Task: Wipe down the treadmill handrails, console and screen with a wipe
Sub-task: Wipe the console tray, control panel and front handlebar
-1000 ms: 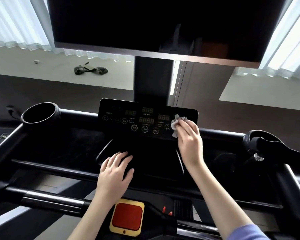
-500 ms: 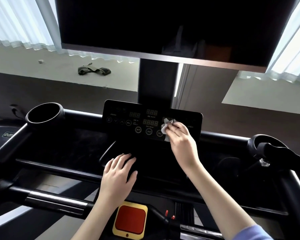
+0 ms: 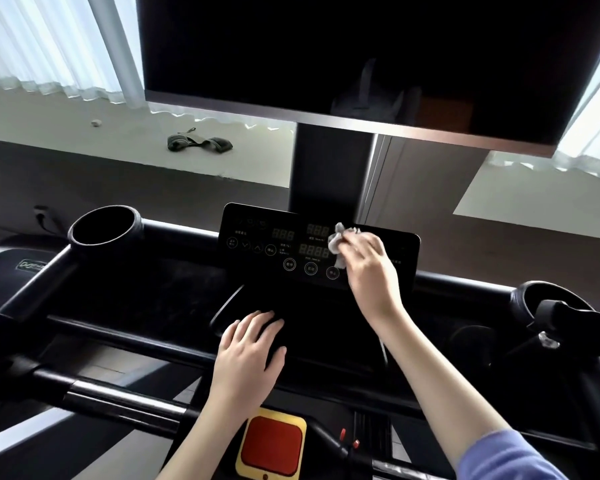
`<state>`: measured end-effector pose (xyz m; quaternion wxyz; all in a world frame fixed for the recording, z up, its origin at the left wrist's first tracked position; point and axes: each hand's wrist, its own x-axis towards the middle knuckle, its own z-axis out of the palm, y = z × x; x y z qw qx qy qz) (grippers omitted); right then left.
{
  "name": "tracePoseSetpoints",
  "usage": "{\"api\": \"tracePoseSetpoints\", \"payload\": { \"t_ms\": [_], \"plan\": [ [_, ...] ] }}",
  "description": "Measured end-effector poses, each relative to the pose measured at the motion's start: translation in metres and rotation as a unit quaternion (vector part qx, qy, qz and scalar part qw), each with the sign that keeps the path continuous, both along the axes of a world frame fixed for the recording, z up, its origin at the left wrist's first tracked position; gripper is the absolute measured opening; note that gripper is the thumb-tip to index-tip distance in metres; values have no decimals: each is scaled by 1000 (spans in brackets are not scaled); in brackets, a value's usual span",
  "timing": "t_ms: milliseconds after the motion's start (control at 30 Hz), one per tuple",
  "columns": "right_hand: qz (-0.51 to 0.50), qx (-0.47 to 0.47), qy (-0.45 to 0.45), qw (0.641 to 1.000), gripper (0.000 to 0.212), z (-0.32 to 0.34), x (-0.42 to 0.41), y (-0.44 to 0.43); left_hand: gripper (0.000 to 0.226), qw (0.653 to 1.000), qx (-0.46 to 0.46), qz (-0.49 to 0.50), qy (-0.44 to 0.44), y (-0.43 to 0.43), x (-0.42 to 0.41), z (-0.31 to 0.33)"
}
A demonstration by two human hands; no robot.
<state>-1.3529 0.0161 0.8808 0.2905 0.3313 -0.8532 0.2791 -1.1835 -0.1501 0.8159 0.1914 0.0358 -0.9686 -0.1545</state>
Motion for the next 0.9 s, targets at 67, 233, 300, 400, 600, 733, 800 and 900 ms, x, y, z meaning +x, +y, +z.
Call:
{"api": "tracePoseSetpoints", "payload": {
  "t_ms": [67,233,300,400,600,733,800,900],
  "plan": [
    [-28,-52,-17,998,21,14,-6,-10,44,1000,-1,-1,0,-1,0,0],
    [89,-20,-65,994,19,-5,16,-14,44,1000,1,5,-3,0,-1,0],
    [75,-14,-34,997,22,-2,14,-3,44,1000,1,7,-8,0,-1,0],
    [2,-69,-43,997,20,7,9,-7,45,1000,-7,7,-17,0,-2,1],
    [34,32,-57,997,33,-24,33,-3,45,1000,2,2,-18,0,0,2],
    [2,-69,-46,997,15,5,23,-6,46,999,-8,-8,-35,-1,0,2],
    [14,-64,-41,997,15,4,25,-21,46,999,-8,-18,-37,-4,1,3],
    [58,0,-26,998,28,-14,38,-25,47,999,-5,-30,-20,-11,2,9]
  ]
}}
